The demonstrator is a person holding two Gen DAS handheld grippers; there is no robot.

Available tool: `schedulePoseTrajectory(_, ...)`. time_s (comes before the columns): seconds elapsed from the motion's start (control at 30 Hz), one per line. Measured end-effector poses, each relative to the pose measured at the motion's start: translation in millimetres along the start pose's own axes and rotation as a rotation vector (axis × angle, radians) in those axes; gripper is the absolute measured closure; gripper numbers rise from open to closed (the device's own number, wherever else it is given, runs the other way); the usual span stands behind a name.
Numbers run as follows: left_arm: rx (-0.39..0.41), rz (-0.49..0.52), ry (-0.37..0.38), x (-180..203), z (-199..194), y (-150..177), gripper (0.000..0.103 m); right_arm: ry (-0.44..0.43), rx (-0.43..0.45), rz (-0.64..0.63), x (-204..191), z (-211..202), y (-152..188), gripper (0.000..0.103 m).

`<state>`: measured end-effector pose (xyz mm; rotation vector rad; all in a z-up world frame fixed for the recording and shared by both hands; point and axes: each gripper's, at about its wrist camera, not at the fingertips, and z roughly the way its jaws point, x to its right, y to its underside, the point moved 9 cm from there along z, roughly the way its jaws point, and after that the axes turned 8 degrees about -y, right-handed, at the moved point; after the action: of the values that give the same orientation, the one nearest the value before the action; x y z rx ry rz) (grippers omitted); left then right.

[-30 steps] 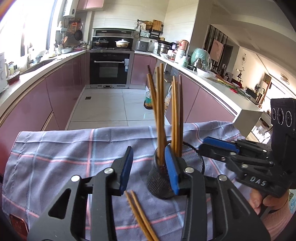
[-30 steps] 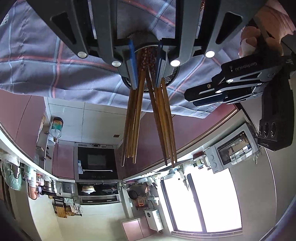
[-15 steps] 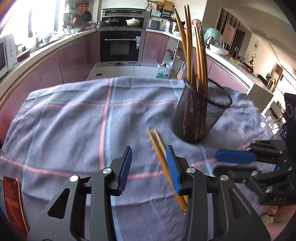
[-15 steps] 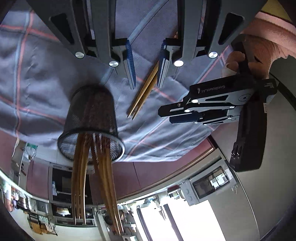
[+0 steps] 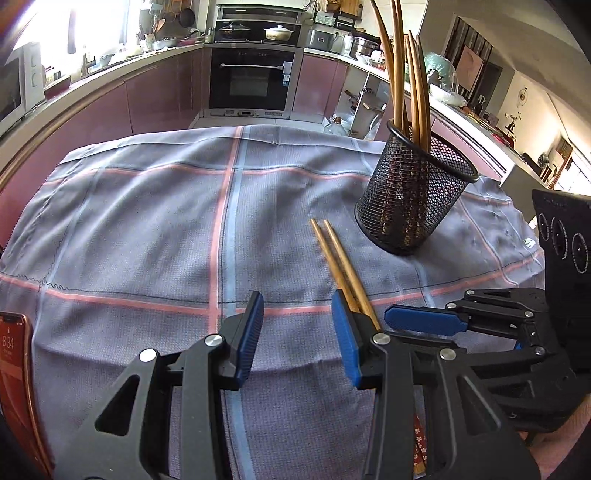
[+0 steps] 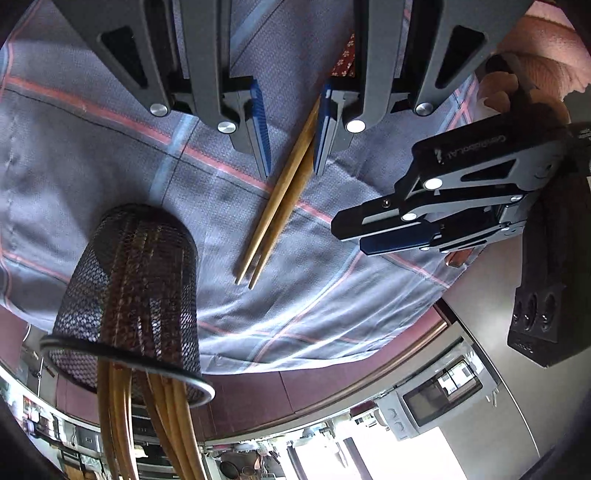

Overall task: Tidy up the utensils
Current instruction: 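Withdraw the right gripper from the cup toward the last two chopsticks, then close the right gripper on one of the two remaining chopsticks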

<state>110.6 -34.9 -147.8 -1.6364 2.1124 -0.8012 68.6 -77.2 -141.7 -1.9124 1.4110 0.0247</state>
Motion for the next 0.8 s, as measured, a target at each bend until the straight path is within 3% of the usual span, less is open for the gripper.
schedulePoseTrajectory(0.37,-0.011,0.049,0.022,17,4,0,0.065,0.066,-0.013,-0.001,15,-12,5,0.081)
schedulePoseTrajectory(0.6,-0.066,0.067,0.064,34,18,-1,0.065,0.073,-0.009,0.012,23,-16,4,0.081)
schedulePoseTrajectory(0.8,-0.095,0.100,0.060,44,28,0,0.073,0.067,-0.007,0.021,27,-19,3,0.081)
